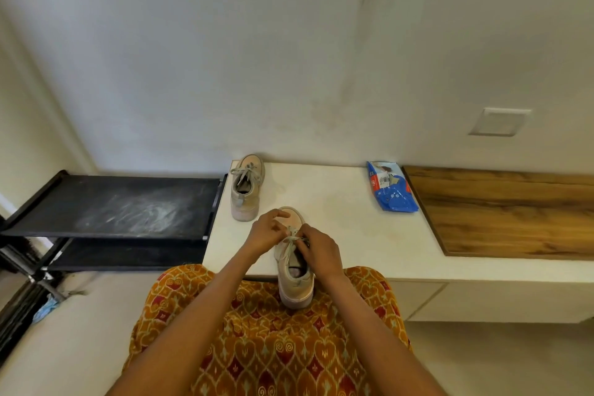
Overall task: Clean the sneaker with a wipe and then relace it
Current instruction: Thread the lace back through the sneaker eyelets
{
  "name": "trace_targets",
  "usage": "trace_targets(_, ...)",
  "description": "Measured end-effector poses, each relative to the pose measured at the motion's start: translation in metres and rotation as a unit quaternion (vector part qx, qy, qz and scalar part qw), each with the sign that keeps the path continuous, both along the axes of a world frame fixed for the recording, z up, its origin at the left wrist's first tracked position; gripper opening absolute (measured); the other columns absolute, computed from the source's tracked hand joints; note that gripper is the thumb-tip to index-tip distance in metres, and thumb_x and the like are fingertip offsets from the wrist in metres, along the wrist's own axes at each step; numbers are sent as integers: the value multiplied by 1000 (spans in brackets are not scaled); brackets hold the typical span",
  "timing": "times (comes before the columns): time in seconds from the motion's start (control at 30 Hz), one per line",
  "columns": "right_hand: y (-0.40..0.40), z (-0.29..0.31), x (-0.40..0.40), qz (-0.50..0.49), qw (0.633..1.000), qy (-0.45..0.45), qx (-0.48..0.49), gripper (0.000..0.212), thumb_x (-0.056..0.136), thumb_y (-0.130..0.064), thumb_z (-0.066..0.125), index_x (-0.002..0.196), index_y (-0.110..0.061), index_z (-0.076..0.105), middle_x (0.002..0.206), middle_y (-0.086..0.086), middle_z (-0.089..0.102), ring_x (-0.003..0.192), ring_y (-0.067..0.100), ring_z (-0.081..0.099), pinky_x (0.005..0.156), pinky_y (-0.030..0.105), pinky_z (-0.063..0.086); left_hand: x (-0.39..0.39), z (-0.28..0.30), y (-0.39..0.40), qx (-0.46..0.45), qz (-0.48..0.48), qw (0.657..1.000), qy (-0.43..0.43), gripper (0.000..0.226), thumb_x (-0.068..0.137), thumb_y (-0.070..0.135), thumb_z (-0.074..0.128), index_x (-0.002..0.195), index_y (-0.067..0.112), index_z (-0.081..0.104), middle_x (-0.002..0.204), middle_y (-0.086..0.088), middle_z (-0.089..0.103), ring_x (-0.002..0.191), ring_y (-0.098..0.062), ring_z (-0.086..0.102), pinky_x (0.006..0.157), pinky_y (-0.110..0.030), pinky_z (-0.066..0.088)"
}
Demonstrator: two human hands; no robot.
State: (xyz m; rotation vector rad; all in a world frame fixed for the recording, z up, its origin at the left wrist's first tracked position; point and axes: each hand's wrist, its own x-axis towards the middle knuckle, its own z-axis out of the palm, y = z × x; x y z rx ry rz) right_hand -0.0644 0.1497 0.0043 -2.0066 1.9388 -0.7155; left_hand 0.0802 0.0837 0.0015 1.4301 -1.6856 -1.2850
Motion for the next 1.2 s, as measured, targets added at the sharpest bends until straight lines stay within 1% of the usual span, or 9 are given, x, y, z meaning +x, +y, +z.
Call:
trace_targets(0.13,0,-1,0,1,1000,-5,1,13,94,-28,50,100,-18,55,95,3,67,85,24,61,69,35,50,-3,4,-3,-205,-91,956,-188,32,90,5,52,119,18,56,96,-8,67,86,-23,63,79,-40,54)
trace_targets(0.2,-1,-2,0,0,1000,-10,0,13,93,-28,50,100,-18,56,96,3,67,86,24,61,70,35,51,-3,1,-2,-229,-102,943,-220,34,92,11,52,126,18,52,101,-7,68,90,-23,64,81,-39,53)
trace_targets(0.33,-1,-4,-1,5,1000,-9,-9,12,94,-27,50,99,-17,55,94,3,66,84,24,61,68,34,49,4,-9,-3,-59,-32,994,-81,44,85,15,64,127,19,49,89,-7,70,84,-22,66,81,-38,55)
trace_targets(0.43,-1,-4,-1,9,1000,-1,-9,13,94,-27,50,101,-17,55,96,3,66,84,23,61,68,33,49,9,-12,-2,33,-7,999,1,42,83,7,64,122,19,52,86,-10,71,86,-24,67,80,-36,55)
trace_targets(0.7,-2,-7,-1,4,1000,-7,-16,11,94,-25,50,97,-16,55,94,4,66,83,23,61,70,34,51,-6,-7,4,4,71,997,20,32,84,8,63,114,17,54,95,-14,65,83,-20,64,56,-20,53)
trace_targets(0.83,-2,-9,-2,1,1000,-17,-15,12,94,-26,50,97,-16,55,95,3,66,83,22,61,71,33,52,-2,-7,3,2,47,999,8,37,86,16,65,116,24,45,97,-5,62,81,-17,64,60,-22,53)
trace_targets(0.93,-5,-9,-2,7,1000,-13,6,13,94,-26,50,101,-16,56,98,4,64,86,23,60,72,33,49,4,-9,4,64,81,993,58,21,92,19,58,109,15,48,97,-10,62,76,-23,67,67,-32,58)
trace_targets(1.1,-14,-3,-22,23,986,-154,58,40,81,-36,68,116,-20,56,113,0,51,100,14,53,81,31,48,6,-8,10,11,20,999,49,11,87,22,65,96,16,67,88,-9,69,79,-20,67,71,-31,58)
trace_targets(1.2,-12,4,-34,-65,973,-221,15,19,87,-35,62,96,-19,59,102,-2,52,92,12,53,74,25,43,3,-9,13,-17,16,999,26,6,83,21,70,88,20,72,82,-5,72,72,-16,67,72,-29,57)
